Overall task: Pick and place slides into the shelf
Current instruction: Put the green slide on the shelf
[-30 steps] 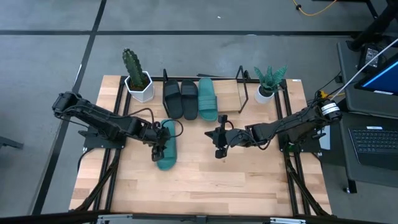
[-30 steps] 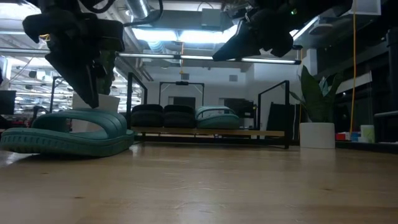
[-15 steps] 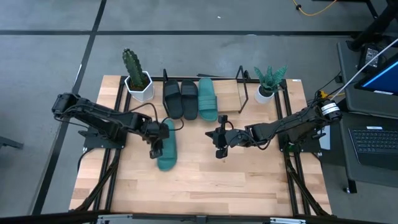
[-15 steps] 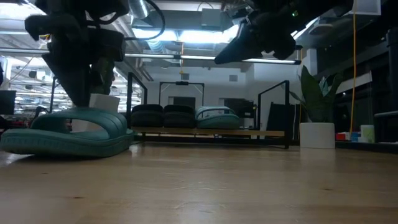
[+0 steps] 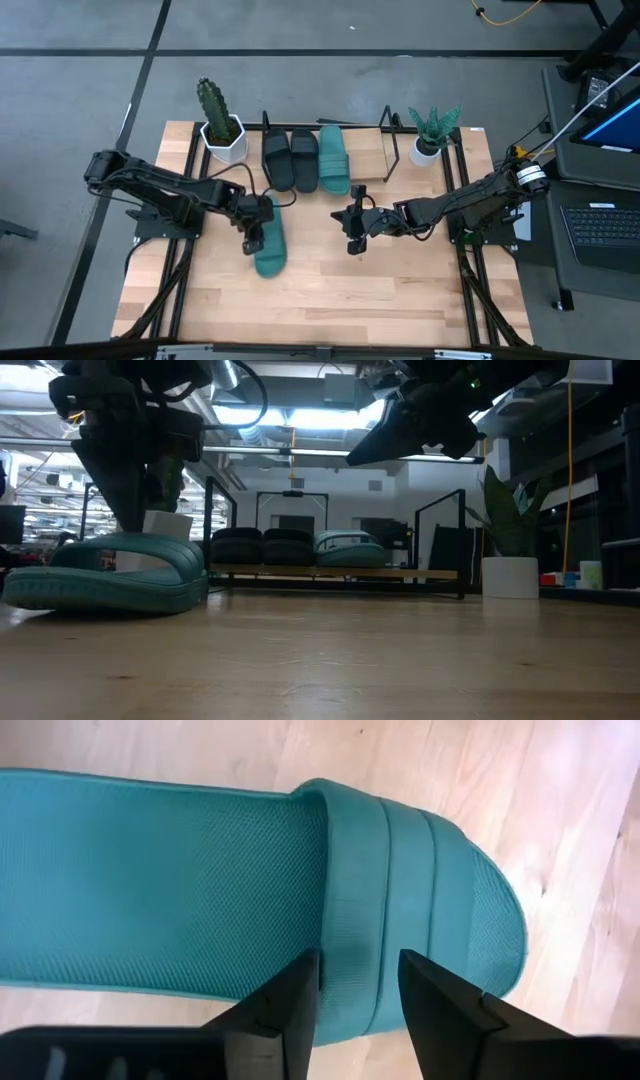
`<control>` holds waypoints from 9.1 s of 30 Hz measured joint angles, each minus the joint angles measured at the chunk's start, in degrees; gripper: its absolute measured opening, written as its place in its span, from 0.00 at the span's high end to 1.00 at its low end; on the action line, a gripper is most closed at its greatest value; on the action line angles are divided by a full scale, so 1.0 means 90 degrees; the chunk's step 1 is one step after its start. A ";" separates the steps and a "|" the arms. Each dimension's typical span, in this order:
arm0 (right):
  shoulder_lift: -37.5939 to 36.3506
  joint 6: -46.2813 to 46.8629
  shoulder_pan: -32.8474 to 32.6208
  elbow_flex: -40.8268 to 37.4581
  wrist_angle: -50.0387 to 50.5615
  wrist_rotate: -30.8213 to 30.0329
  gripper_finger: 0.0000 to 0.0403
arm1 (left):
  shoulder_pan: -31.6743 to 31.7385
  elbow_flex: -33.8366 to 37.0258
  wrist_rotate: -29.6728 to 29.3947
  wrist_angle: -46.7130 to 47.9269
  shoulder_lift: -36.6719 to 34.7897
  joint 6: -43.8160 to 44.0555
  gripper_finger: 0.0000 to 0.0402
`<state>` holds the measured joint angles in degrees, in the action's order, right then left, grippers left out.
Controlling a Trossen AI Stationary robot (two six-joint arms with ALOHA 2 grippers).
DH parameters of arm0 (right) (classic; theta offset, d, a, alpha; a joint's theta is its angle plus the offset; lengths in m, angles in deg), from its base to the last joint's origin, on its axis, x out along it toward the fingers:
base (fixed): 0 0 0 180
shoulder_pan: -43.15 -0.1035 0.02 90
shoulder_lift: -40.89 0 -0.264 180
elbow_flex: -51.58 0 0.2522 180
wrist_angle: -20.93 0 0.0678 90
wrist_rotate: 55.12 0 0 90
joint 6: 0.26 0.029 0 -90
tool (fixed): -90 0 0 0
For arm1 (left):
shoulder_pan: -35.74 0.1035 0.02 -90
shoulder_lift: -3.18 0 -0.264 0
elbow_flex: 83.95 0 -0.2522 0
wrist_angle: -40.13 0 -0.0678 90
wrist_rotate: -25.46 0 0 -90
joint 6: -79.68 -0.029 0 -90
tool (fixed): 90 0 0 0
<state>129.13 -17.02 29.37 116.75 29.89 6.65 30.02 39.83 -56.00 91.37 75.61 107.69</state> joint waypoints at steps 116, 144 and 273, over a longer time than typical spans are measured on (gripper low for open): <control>-0.0821 -0.4727 -0.0610 0.0002 0.0124 -0.0972 0.71 | 0.0508 0.0000 -0.1027 -0.6472 0.0490 0.2115 1.00; -0.0726 -0.4165 -0.0338 0.0002 0.0275 -0.0386 0.88 | 0.0464 -0.0005 -0.1022 -0.6450 0.0488 0.2011 1.00; -0.0262 0.0017 0.1853 0.0253 0.3563 -0.3791 0.99 | 0.0112 -0.0010 -0.0843 -0.7647 0.0439 -0.2349 1.00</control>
<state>126.77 -16.86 46.05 119.03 61.96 -27.47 31.03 39.75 -63.58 22.54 79.56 86.56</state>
